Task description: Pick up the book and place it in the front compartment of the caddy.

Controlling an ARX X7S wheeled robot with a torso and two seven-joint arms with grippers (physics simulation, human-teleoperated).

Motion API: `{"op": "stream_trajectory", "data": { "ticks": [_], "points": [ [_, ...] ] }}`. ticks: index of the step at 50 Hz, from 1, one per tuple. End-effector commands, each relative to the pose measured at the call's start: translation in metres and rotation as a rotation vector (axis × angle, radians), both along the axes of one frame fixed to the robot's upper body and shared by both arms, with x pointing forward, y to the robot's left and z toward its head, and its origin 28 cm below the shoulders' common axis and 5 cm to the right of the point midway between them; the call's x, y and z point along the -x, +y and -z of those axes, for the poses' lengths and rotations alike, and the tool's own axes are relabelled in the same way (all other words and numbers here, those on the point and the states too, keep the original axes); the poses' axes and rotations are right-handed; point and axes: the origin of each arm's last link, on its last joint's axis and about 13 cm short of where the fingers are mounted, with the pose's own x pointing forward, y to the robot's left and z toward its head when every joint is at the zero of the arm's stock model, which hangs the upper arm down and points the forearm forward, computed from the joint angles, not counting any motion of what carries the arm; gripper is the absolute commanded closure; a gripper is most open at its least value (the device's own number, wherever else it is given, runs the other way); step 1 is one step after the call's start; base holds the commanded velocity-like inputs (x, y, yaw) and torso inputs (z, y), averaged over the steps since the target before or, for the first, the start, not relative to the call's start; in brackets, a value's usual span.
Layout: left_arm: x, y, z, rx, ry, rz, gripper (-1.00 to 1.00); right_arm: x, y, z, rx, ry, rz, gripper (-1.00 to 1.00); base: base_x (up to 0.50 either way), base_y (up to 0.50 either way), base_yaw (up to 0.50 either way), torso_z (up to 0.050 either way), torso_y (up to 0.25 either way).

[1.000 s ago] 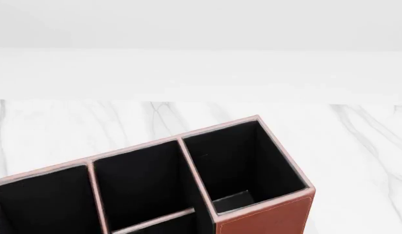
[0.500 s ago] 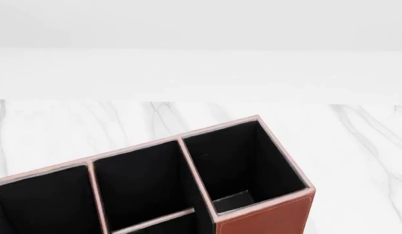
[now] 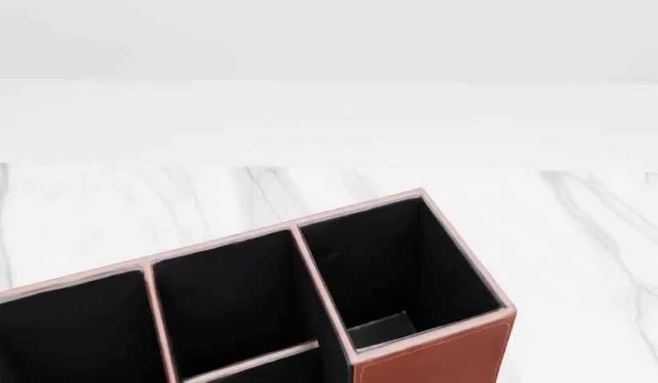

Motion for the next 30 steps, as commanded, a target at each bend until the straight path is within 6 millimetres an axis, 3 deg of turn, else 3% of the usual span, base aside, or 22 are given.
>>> {"op": "stream_trajectory", "data": {
  "ticks": [1, 13, 25, 26, 30],
  "points": [
    [0.001, 0.002, 0.008, -0.076, -0.007, -0.026, -1.00, 0.000, 0.000, 0.000, 0.001, -0.001, 0.001, -1.00, 0.00, 0.00, 0.00, 0.000, 0.000],
    [0.003, 0.002, 0.015, -0.248, -0.115, 0.033, -1.00, -0.001, 0.000, 0.000, 0.004, -0.002, 0.000, -1.00, 0.00, 0.00, 0.00, 0.000, 0.000],
    [0.007, 0.001, 0.020, -0.256, -0.099, 0.091, -1.00, 0.000, 0.000, 0.000, 0.002, -0.006, 0.001, -1.00, 0.00, 0.00, 0.00, 0.000, 0.000],
    [0.008, 0.001, 0.019, -0.247, -0.103, 0.090, 1.00, 0.000, 0.000, 0.000, 0.002, -0.006, 0.002, -1.00, 0.00, 0.00, 0.00, 0.000, 0.000],
    [0.013, 0.001, 0.018, -0.224, -0.106, 0.140, 1.00, 0.001, 0.001, 0.000, 0.002, -0.007, 0.002, -1.00, 0.00, 0.00, 0.00, 0.000, 0.000]
  ]
}}
